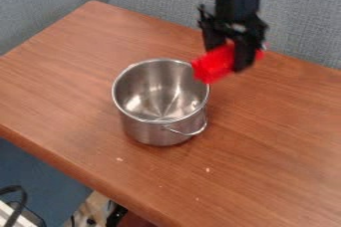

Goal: Put the red object in the metal pot

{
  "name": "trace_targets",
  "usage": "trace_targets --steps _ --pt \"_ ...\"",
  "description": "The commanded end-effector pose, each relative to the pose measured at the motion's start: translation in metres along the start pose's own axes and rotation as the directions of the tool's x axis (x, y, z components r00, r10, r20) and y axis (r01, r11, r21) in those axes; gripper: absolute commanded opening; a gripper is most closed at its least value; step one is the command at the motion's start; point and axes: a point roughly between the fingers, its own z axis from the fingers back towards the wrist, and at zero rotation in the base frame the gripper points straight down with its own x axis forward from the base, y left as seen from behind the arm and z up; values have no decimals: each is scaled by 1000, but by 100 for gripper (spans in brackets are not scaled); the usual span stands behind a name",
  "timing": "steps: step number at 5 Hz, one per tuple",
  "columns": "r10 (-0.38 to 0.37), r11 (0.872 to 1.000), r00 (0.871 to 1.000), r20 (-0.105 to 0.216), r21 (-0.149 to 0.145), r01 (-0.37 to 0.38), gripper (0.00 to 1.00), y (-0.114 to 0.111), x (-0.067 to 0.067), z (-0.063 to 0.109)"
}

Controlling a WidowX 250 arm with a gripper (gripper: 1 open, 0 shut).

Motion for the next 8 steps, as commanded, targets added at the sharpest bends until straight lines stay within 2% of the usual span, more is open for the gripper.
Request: trace_targets --steps 1,2,3,4,5,7,8 --pt "28 999 990 136 15 -31 0 19 4 56" --pt "0 1000 989 148 26 -4 0 1 -20 67" --pt "-34 999 991 130 19 31 0 -16 -32 62" --pt "-100 995 992 77 9 100 0 -28 -50 46" --pt "-131 991 991 37 -4 131 0 -35 -66 32" --pt "-115 993 993 -26 -26 114 0 -28 -50 -4" --pt "-46 999 998 -40 -7 46 0 -22 -56 4"
